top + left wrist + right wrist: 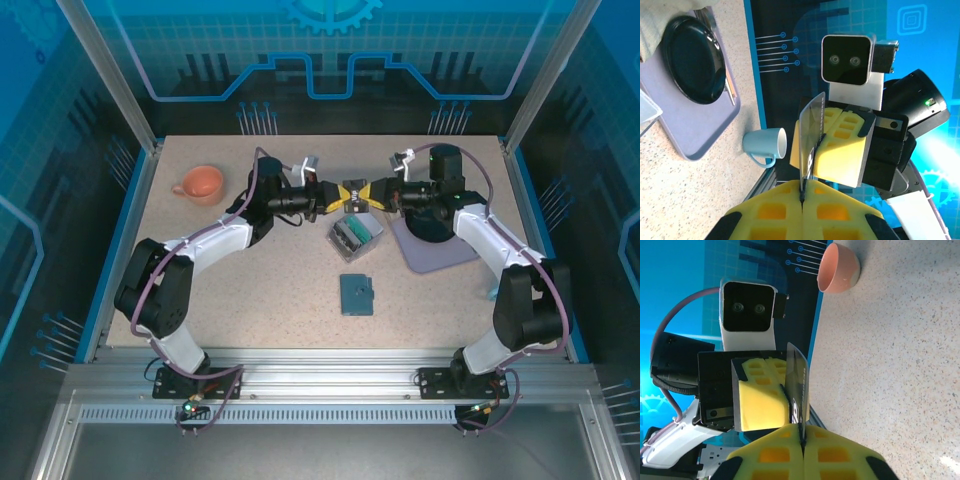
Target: Put the credit cards into the card holder
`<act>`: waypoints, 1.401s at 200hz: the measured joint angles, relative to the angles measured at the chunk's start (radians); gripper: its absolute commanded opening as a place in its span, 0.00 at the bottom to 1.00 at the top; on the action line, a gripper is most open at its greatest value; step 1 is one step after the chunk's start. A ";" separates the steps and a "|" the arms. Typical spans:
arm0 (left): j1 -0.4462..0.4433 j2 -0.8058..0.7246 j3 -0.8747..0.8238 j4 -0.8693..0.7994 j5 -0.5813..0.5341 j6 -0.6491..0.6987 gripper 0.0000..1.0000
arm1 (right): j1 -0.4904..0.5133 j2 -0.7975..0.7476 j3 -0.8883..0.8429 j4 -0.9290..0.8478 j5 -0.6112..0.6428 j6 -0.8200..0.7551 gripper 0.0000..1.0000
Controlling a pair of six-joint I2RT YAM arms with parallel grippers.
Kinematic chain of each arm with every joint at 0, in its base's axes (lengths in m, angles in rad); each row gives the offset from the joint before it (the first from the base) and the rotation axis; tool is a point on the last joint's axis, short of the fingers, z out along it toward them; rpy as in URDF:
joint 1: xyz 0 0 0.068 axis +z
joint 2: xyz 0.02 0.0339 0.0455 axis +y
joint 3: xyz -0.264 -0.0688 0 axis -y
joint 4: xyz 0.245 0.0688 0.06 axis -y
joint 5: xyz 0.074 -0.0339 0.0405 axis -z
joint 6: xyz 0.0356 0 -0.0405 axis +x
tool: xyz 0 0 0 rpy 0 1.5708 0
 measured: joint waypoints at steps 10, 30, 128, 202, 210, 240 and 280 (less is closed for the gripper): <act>0.000 0.000 0.000 -0.007 0.005 0.012 0.23 | -0.001 0.000 0.000 -0.012 -0.005 -0.011 0.00; -0.002 -0.001 0.000 -0.069 0.002 0.045 0.47 | -0.002 -0.010 0.001 -0.071 0.002 -0.065 0.00; -0.004 -0.277 -0.241 -0.552 -0.401 0.199 0.80 | 0.391 -0.130 -0.144 -0.494 0.707 -0.322 0.00; -0.088 -0.368 -0.328 -0.606 -0.491 0.205 0.82 | 0.546 -0.141 -0.311 -0.442 0.965 -0.197 0.00; -0.099 -0.368 -0.332 -0.609 -0.498 0.204 0.82 | 0.547 -0.141 -0.317 -0.444 0.986 -0.189 0.00; -0.145 -0.354 -0.332 -0.602 -0.515 0.203 0.81 | 0.547 -0.185 -0.348 -0.440 1.045 -0.170 0.00; -0.193 -0.276 -0.319 -0.603 -0.520 0.206 0.79 | 0.493 -0.266 -0.412 -0.434 1.047 -0.160 0.00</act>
